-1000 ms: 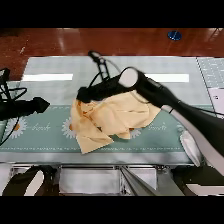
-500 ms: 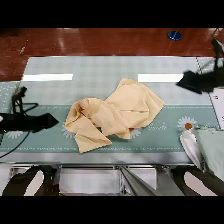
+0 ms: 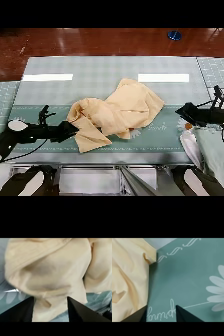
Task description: Fold the shirts.
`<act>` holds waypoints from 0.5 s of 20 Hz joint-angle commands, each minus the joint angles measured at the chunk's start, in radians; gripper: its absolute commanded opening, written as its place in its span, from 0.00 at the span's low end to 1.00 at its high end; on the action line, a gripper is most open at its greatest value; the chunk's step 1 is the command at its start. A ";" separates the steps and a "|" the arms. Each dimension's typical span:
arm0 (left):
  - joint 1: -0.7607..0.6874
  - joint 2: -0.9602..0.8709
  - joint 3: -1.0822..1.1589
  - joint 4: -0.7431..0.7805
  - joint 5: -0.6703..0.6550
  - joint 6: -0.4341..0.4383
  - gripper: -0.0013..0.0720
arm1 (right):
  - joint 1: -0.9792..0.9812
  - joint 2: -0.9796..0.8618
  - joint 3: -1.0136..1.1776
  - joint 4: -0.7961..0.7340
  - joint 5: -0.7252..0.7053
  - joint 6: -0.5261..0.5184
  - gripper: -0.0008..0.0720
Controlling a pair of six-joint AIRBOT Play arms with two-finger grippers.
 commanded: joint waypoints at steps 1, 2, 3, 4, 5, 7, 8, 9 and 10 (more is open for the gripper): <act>-0.121 -0.119 0.006 -0.134 0.184 0.064 0.71 | -0.010 -0.004 -0.028 0.027 -0.018 -0.015 0.57; -0.151 -0.149 0.027 -0.134 0.200 0.067 0.71 | -0.010 -0.022 -0.028 0.029 -0.014 -0.015 0.57; -0.171 -0.177 0.055 -0.132 0.200 0.082 0.68 | -0.010 -0.047 -0.028 0.040 -0.013 -0.016 0.57; -0.176 -0.201 0.083 -0.132 0.184 0.113 0.35 | -0.010 -0.078 -0.028 0.077 -0.013 -0.040 0.57; -0.173 -0.214 0.108 -0.132 0.167 0.127 0.07 | -0.010 -0.111 -0.028 0.132 -0.017 -0.080 0.57; -0.172 -0.219 0.155 -0.132 0.139 0.129 0.06 | -0.009 -0.187 -0.028 0.264 -0.019 -0.163 0.57; -0.172 -0.219 0.175 -0.132 0.129 0.129 0.06 | 0.006 -0.227 -0.028 0.312 -0.026 -0.196 0.57; -0.172 -0.219 0.190 -0.132 0.120 0.129 0.06 | 0.029 -0.266 -0.027 0.332 -0.048 -0.205 0.57; -0.172 -0.219 0.201 -0.132 0.113 0.129 0.06 | 0.057 -0.308 -0.025 0.338 -0.079 -0.206 0.57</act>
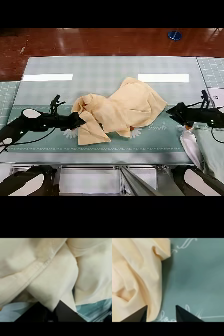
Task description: Fold the shirts.
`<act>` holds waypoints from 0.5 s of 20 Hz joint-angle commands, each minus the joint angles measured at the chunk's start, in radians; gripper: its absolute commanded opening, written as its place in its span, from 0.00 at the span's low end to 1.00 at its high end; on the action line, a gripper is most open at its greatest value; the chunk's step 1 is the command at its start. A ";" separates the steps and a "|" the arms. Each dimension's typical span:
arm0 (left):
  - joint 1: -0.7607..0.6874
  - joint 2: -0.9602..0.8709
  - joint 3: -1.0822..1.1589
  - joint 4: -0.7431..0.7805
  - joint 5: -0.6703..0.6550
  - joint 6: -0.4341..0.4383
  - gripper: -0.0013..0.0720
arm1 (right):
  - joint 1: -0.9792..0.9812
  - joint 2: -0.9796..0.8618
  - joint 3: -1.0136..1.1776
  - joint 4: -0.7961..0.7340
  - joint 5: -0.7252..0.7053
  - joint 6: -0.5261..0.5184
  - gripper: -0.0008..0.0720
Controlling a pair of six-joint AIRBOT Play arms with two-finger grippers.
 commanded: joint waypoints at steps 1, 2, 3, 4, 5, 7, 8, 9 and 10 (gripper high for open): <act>-0.008 -0.014 0.051 -0.009 -0.019 0.014 0.06 | 0.065 -0.138 0.002 0.122 -0.078 -0.061 0.57; -0.008 -0.014 0.053 -0.009 -0.019 0.011 0.06 | 0.088 -0.179 0.003 0.163 -0.115 -0.063 0.57; -0.008 -0.014 0.053 -0.009 -0.019 0.011 0.06 | 0.108 -0.214 0.012 0.190 -0.153 -0.066 0.57; -0.008 -0.014 0.053 -0.009 -0.019 0.011 0.06 | 0.128 -0.252 0.030 0.207 -0.183 -0.065 0.57; -0.008 -0.014 0.053 -0.009 -0.019 0.011 0.06 | 0.145 -0.283 0.055 0.220 -0.193 -0.066 0.53; -0.010 -0.014 0.053 -0.005 -0.018 0.012 0.05 | 0.192 -0.324 0.112 0.233 -0.190 -0.085 0.31; -0.010 -0.014 0.053 -0.005 -0.018 0.012 0.05 | 0.217 -0.330 0.140 0.233 -0.190 -0.114 0.11; -0.004 -0.011 0.063 -0.003 -0.021 0.012 0.05 | 0.236 -0.328 0.175 0.233 -0.173 -0.138 0.04; 0.014 -0.004 0.087 -0.001 -0.036 0.012 0.05 | 0.242 -0.325 0.222 0.226 -0.129 -0.154 0.04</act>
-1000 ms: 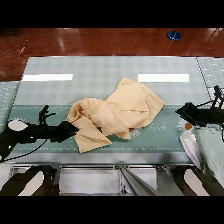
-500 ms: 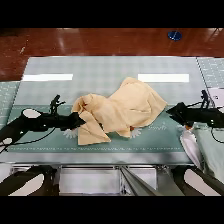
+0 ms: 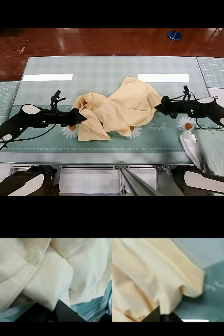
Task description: Fold the shirts.
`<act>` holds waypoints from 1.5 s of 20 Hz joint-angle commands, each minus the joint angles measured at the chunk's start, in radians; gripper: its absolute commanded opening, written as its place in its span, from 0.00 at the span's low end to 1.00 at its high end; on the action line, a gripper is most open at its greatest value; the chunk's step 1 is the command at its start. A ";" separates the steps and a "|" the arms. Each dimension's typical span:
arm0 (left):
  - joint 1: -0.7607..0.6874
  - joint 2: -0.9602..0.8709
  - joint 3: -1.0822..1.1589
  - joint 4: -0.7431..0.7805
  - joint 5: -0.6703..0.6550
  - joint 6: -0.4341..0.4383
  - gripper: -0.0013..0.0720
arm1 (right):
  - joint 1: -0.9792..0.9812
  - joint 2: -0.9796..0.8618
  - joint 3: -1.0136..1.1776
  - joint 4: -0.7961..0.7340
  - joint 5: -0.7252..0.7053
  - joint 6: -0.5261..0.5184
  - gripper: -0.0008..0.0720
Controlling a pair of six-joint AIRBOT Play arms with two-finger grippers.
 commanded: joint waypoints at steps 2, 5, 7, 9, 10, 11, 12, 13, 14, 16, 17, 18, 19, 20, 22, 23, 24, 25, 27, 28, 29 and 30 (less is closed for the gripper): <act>0.085 0.040 0.126 0.003 -0.068 0.000 0.05 | 0.042 0.014 0.213 -0.026 0.137 -0.057 0.04; 0.217 0.143 0.367 0.002 -0.119 -0.035 0.05 | 0.041 0.169 0.452 -0.156 0.198 0.011 0.04; 0.297 0.217 0.545 0.002 -0.121 -0.066 0.05 | 0.041 0.278 0.616 -0.209 0.225 0.034 0.04; 0.364 0.286 0.708 0.003 -0.121 -0.072 0.05 | 0.041 0.380 0.758 -0.257 0.254 0.058 0.04; 0.395 0.318 0.774 0.003 -0.121 -0.072 0.05 | 0.041 0.429 0.812 -0.300 0.261 0.078 0.04; 0.432 0.352 0.835 0.004 -0.126 -0.072 0.05 | 0.041 0.486 0.856 -0.343 0.265 0.097 0.04; 0.469 0.384 0.882 0.012 -0.131 -0.072 0.05 | 0.041 0.542 0.884 -0.386 0.267 0.114 0.04; 0.509 0.417 0.925 0.055 -0.143 -0.072 0.05 | 0.041 0.603 0.902 -0.433 0.267 0.136 0.04; 0.541 0.447 0.958 0.126 -0.162 -0.077 0.05 | 0.041 0.659 0.908 -0.483 0.270 0.156 0.04; 0.544 0.506 0.984 0.340 -0.191 -0.188 0.05 | 0.041 0.761 0.908 -0.594 0.317 0.227 0.04; 0.516 0.537 0.983 0.418 -0.214 -0.203 0.05 | 0.041 0.801 0.909 -0.625 0.351 0.240 0.04; 0.474 0.564 0.983 0.497 -0.234 -0.204 0.05 | 0.041 0.838 0.909 -0.650 0.388 0.248 0.04; 0.414 0.592 0.983 0.592 -0.256 -0.230 0.05 | 0.041 0.870 0.909 -0.679 0.430 0.260 0.04; 0.345 0.619 0.983 0.689 -0.277 -0.257 0.05 | 0.041 0.894 0.908 -0.707 0.476 0.273 0.04; 0.216 0.664 0.983 0.855 -0.333 -0.308 0.05 | 0.041 0.929 0.908 -0.764 0.573 0.312 0.04; 0.164 0.679 0.983 0.906 -0.376 -0.317 0.05 | 0.041 0.937 0.908 -0.786 0.620 0.319 0.04; 0.118 0.690 0.978 0.944 -0.436 -0.328 0.05 | 0.041 0.940 0.907 -0.805 0.668 0.323 0.04; 0.085 0.698 0.961 0.960 -0.497 -0.339 0.05 | 0.041 0.940 0.901 -0.819 0.715 0.331 0.04; 0.044 0.714 0.874 0.958 -0.609 -0.359 0.06 | 0.041 0.940 0.852 -0.820 0.776 0.342 0.04; 0.035 0.723 0.797 0.939 -0.633 -0.361 0.06 | 0.041 0.940 0.808 -0.809 0.780 0.344 0.04; 0.032 0.732 0.712 0.908 -0.636 -0.360 0.06 | 0.041 0.940 0.748 -0.800 0.772 0.343 0.04; 0.032 0.735 0.612 0.858 -0.635 -0.360 0.06 | 0.041 0.940 0.675 -0.798 0.747 0.341 0.04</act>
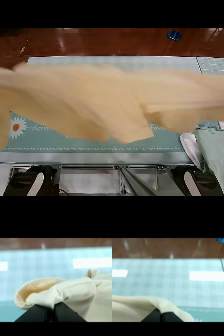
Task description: Fold the shirts.
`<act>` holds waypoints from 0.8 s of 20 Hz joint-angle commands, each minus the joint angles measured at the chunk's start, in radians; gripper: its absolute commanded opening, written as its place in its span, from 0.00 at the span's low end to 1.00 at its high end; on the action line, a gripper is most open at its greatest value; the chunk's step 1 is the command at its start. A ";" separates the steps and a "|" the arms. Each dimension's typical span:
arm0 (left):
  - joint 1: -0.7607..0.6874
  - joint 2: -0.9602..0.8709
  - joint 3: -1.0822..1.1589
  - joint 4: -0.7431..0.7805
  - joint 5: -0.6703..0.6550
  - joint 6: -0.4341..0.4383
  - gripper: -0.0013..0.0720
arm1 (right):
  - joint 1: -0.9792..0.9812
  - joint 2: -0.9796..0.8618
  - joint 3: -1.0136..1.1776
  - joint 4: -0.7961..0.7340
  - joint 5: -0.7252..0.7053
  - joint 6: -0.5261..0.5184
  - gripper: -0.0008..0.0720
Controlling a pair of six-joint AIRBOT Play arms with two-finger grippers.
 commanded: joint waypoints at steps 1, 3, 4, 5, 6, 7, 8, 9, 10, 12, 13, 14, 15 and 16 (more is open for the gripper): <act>-0.039 0.023 -0.274 -0.076 -0.079 -0.018 0.06 | 0.000 0.006 -0.192 -0.004 -0.002 0.011 0.04; -0.039 0.021 -0.493 -0.178 -0.010 -0.011 0.05 | 0.000 -0.008 -0.347 0.008 -0.108 0.006 0.04; -0.039 0.018 -0.604 -0.219 0.025 -0.011 0.06 | 0.000 -0.038 -0.412 0.014 -0.160 0.002 0.04; -0.039 0.008 -0.698 -0.248 0.039 -0.011 0.06 | 0.000 -0.082 -0.452 0.024 -0.208 -0.009 0.04; -0.039 -0.011 -0.786 -0.261 0.060 -0.011 0.06 | 0.000 -0.148 -0.472 0.035 -0.256 -0.026 0.04; -0.039 -0.032 -0.857 -0.265 0.100 -0.011 0.06 | 0.000 -0.224 -0.470 0.061 -0.295 -0.043 0.04; -0.039 -0.058 -0.916 -0.265 0.166 -0.010 0.06 | 0.000 -0.303 -0.465 0.103 -0.345 -0.070 0.04; -0.039 -0.086 -0.956 -0.272 0.242 -0.010 0.06 | 0.001 -0.395 -0.454 0.152 -0.395 -0.096 0.04; -0.039 -0.124 -0.983 -0.292 0.332 0.009 0.06 | 0.001 -0.484 -0.437 0.212 -0.429 -0.119 0.04; -0.039 -0.216 -0.987 -0.361 0.502 0.064 0.06 | 0.006 -0.678 -0.386 0.348 -0.477 -0.167 0.04; -0.039 -0.268 -0.977 -0.402 0.580 0.072 0.06 | 0.009 -0.759 -0.359 0.417 -0.491 -0.182 0.04; -0.039 -0.320 -0.961 -0.425 0.644 0.072 0.07 | 0.013 -0.838 -0.325 0.467 -0.511 -0.183 0.04; -0.039 -0.372 -0.937 -0.433 0.685 0.072 0.21 | 0.020 -0.900 -0.293 0.493 -0.533 -0.182 0.10; -0.039 -0.429 -0.902 -0.432 0.711 0.072 0.64 | 0.027 -0.955 -0.255 0.525 -0.554 -0.180 0.42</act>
